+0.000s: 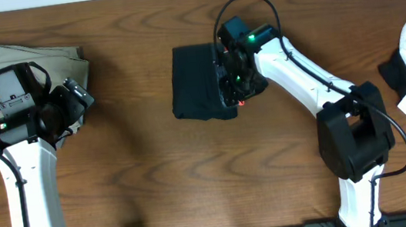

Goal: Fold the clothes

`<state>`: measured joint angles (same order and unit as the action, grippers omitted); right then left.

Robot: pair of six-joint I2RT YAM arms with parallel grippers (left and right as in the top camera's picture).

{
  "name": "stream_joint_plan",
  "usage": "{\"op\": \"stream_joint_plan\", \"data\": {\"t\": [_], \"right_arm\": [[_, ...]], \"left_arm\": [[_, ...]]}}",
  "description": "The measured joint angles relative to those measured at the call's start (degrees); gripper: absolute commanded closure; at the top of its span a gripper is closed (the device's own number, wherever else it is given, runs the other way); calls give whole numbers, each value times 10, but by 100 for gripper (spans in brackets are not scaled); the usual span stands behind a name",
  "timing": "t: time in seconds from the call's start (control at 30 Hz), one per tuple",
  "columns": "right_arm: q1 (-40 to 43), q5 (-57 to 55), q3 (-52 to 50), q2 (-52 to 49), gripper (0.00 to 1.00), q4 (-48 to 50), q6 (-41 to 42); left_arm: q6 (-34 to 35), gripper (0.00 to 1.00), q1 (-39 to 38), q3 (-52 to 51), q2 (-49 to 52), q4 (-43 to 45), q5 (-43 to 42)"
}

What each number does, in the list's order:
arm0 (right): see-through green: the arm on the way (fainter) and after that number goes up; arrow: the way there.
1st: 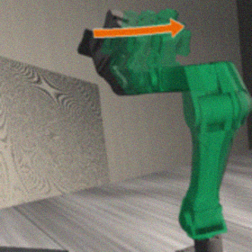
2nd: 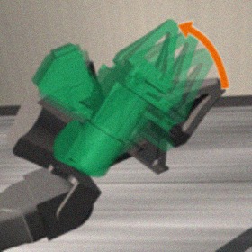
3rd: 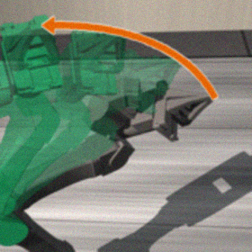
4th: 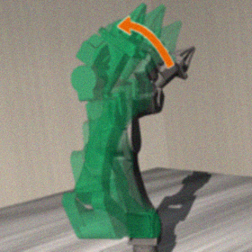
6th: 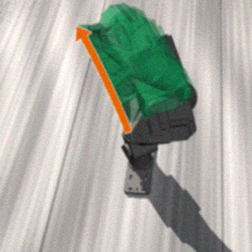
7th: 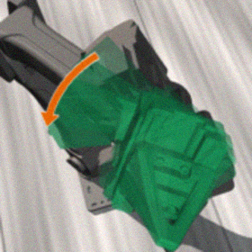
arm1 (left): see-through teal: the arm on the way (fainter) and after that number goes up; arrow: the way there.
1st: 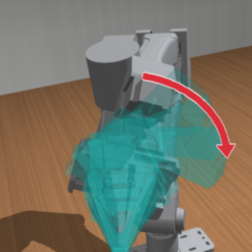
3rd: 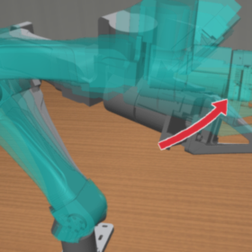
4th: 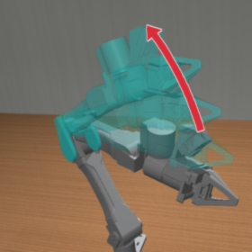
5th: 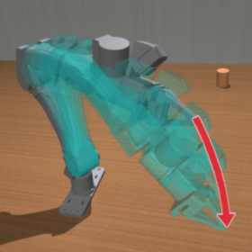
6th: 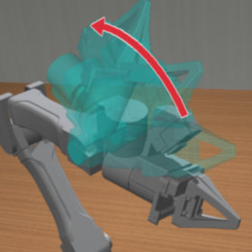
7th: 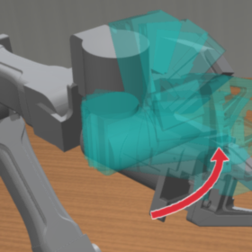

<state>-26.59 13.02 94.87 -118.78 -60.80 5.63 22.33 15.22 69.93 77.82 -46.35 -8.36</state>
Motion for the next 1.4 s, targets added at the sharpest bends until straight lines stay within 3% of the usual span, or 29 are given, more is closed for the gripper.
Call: {"op": "stream_joint_plan", "data": {"t": [0.1, 0.2, 0.23, 0.27, 0.43, 0.67, 0.73, 0.87, 0.97, 1.07, 1.4], "right_arm": [[4, 21, -5, 0, 63, 16, -10], [4, 32, -5, 0, 84, 19, -18], [4, 37, -5, 0, 96, 17, -19], [4, 38, -5, 0, 99, 17, -21], [4, 42, -5, 0, 99, -3, -18], [4, 43, 9, 0, 99, -114, 2], [4, 36, 12, 0, 87, -129, 8], [4, 14, 14, 0, 80, -134, 18], [4, -6, 15, 0, 84, -148, 21], [4, -59, 16, 0, 99, -187, 40], [14, -184, 67, 0, 99, -211, 134]], "left_arm": [[0, 2, 0, 0, 0, 0, 0], [0, 2, 0, 0, 1, 0, 0], [0, 2, 0, 0, 1, 0, 0], [0, 2, 0, 0, 1, 0, 0], [0, 2, 0, 0, 1, 0, 0], [0, 2, 0, 0, 1, 1, 0], [0, 2, 0, 0, 1, 2, 0], [0, 2, 0, 0, 1, 3, 0], [0, 2, 0, 0, 1, 3, 0], [0, 2, 0, 0, 1, 3, 0], [0, 2, 0, 0, 1, 4, 0]]}}
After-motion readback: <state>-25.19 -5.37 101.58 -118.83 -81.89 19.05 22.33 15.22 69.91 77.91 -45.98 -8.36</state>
